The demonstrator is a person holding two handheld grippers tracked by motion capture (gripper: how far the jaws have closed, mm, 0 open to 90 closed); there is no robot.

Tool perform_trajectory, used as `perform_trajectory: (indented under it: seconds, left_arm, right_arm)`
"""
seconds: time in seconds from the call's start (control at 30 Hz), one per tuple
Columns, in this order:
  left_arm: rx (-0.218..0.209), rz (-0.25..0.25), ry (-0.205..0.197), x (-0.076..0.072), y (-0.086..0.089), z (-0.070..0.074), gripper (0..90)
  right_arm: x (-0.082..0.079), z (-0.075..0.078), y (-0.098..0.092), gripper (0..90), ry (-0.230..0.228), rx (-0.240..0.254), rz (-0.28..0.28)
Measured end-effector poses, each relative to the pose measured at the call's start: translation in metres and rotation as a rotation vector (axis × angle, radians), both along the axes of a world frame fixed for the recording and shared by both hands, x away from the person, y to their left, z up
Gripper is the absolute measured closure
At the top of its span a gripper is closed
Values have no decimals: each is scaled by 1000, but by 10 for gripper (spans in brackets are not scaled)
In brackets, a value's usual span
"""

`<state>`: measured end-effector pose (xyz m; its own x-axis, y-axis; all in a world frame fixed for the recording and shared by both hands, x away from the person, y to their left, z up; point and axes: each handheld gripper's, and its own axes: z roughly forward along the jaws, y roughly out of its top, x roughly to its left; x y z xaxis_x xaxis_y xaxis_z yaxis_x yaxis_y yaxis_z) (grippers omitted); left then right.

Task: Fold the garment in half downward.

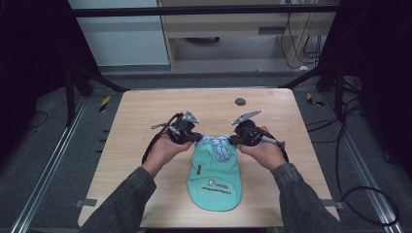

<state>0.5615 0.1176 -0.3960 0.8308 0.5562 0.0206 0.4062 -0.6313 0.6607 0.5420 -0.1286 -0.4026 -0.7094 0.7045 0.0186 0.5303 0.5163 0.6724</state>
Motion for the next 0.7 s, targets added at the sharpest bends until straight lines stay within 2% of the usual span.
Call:
perform_trajectory:
  seconds: [0.17, 0.43, 0.7]
  left_arm:
    - [3, 2, -19, -4, 3, 7, 875]
    - [-14, 18, -21, 2, 7, 10, 875]
    - [8, 25, -34, -1, 9, 12, 875]
  right_arm:
    - [-7, 8, 4, 829, -19, -18, 13]
    - [2, 12, 8, 827, -24, -25, 20]
    - [0, 13, 11, 828, -35, -30, 29]
